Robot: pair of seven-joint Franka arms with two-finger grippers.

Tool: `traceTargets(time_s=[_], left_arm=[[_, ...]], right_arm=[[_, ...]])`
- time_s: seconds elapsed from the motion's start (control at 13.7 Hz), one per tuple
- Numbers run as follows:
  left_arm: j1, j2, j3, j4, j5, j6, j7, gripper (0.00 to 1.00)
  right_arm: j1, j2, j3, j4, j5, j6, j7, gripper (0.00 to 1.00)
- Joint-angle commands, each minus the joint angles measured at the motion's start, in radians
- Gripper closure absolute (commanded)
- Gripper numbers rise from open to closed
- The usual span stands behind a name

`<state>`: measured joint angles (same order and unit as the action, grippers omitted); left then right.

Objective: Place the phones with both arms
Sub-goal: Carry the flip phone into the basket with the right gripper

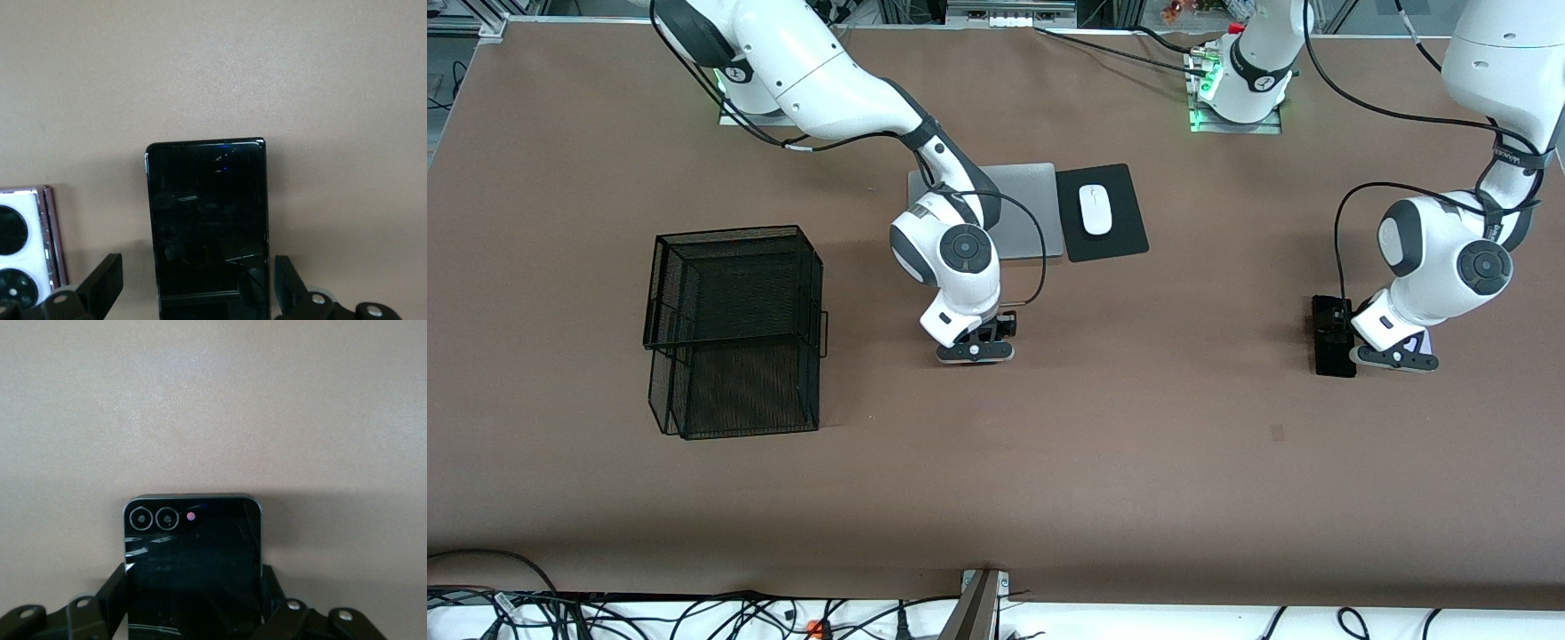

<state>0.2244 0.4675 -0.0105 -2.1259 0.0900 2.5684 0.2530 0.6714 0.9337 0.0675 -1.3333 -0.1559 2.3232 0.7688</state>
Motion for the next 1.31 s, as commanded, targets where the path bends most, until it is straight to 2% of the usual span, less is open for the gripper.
traceTargets(time_s=[0.0,0.22,0.29,0.44,0.58,0.8,0.95,1.09,1.16,1.24], left_arm=[[0.01,-0.003,-0.016,-0.014,-0.018,0.021,-0.023,0.0],[0.01,0.009,-0.016,-0.022,-0.018,0.05,-0.049,0.0],[0.01,0.014,-0.014,-0.022,-0.018,0.056,-0.05,0.0],[0.01,0.023,-0.014,-0.026,-0.018,0.078,-0.072,0.0],[0.009,0.031,-0.016,-0.031,-0.018,0.085,-0.075,0.0],[0.009,0.042,-0.016,-0.031,-0.018,0.096,-0.075,0.0],[0.009,0.049,-0.016,-0.031,-0.018,0.101,-0.075,0.0],[0.009,0.049,-0.016,-0.029,-0.018,0.101,-0.075,0.0],[0.009,0.051,-0.016,-0.029,-0.018,0.101,-0.086,0.15],[0.009,0.052,-0.016,-0.029,-0.018,0.101,-0.104,0.34]], right_arm=[[0.005,-0.065,-0.06,-0.007,-0.021,-0.094,0.046,0.86],[-0.006,-0.214,-0.179,-0.009,-0.011,-0.299,0.035,0.82],[-0.009,-0.261,-0.211,-0.01,-0.01,-0.358,0.024,0.78],[-0.033,-0.358,-0.27,-0.023,-0.004,-0.473,-0.11,0.79],[-0.085,-0.45,-0.314,-0.073,0.07,-0.536,-0.24,0.85],[-0.105,-0.616,-0.438,-0.289,0.125,-0.532,-0.468,0.85],[-0.105,-0.703,-0.488,-0.433,0.13,-0.483,-0.516,0.85],[-0.105,-0.777,-0.523,-0.594,0.13,-0.377,-0.561,0.85],[-0.105,-0.801,-0.535,-0.668,0.13,-0.308,-0.588,0.85],[-0.105,-0.814,-0.54,-0.722,0.131,-0.257,-0.603,0.85]])
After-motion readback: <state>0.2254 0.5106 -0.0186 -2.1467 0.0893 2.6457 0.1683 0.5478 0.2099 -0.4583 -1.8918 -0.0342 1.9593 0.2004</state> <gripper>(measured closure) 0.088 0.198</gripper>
